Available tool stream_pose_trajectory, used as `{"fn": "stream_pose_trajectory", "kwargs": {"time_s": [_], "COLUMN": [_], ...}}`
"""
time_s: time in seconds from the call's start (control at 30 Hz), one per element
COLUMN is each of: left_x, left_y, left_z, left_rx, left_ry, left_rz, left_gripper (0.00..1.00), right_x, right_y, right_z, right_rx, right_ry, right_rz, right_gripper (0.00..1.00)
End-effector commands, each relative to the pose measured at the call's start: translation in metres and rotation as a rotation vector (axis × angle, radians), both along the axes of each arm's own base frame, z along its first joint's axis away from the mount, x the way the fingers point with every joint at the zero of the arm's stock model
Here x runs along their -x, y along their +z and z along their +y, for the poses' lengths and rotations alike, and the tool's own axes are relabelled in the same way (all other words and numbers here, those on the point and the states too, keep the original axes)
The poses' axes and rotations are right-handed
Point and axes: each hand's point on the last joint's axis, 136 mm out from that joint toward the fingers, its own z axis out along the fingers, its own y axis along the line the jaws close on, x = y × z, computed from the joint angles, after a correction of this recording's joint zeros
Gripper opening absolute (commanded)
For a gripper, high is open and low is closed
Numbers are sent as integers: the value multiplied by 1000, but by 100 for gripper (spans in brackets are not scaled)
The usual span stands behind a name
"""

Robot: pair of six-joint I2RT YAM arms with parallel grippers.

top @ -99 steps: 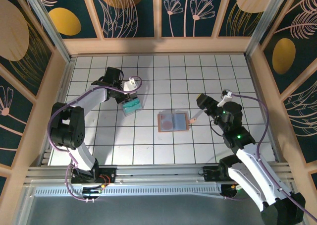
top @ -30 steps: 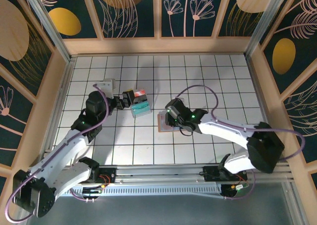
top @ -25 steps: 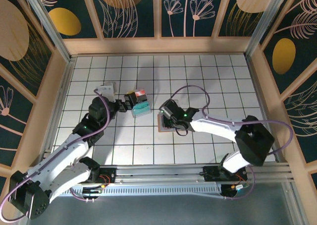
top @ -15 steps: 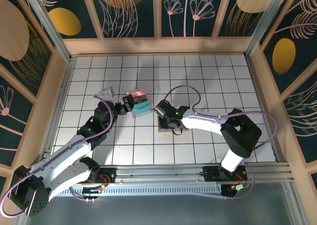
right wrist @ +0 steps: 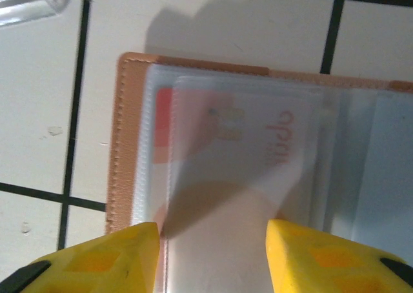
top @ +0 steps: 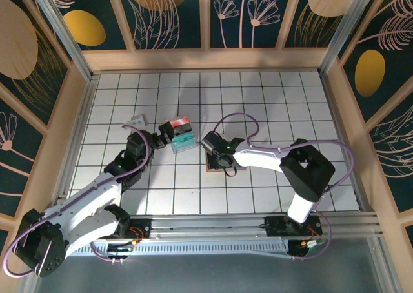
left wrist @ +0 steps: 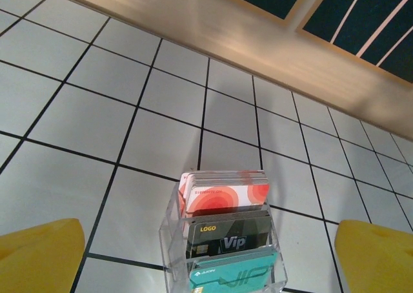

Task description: Take the credit cards out of the card holder

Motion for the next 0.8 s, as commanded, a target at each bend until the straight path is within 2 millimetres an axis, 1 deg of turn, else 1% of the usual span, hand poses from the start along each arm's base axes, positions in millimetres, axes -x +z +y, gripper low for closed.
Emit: {"fn": "stream_pose_trajectory", "kwargs": {"time_s": [0.0, 0.23, 0.37, 0.47, 0.63, 0.77], "left_x": [-2, 4, 5, 6, 6, 3], "left_y": [19, 21, 20, 20, 29, 34], "left_z": [7, 17, 18, 15, 3, -2], "left_rx": [39, 38, 39, 56, 65, 40], "left_ry": [47, 79, 83, 69, -5, -31], "left_rz": [-58, -77, -71, -78, -117, -121], "left_gripper": [99, 99, 99, 99, 99, 99], "right_x": [3, 3, -1, -5, -12, -16], "right_y": [-9, -16, -11, 0, 20, 32], "right_z": [-5, -6, -7, -6, -10, -21], "right_rx": [-1, 5, -7, -24, -56, -72], "right_ry": [-7, -9, -25, -37, -66, -107], "right_rz": [26, 37, 22, -6, -53, -87], "right_gripper": [46, 36, 23, 12, 11, 17]}}
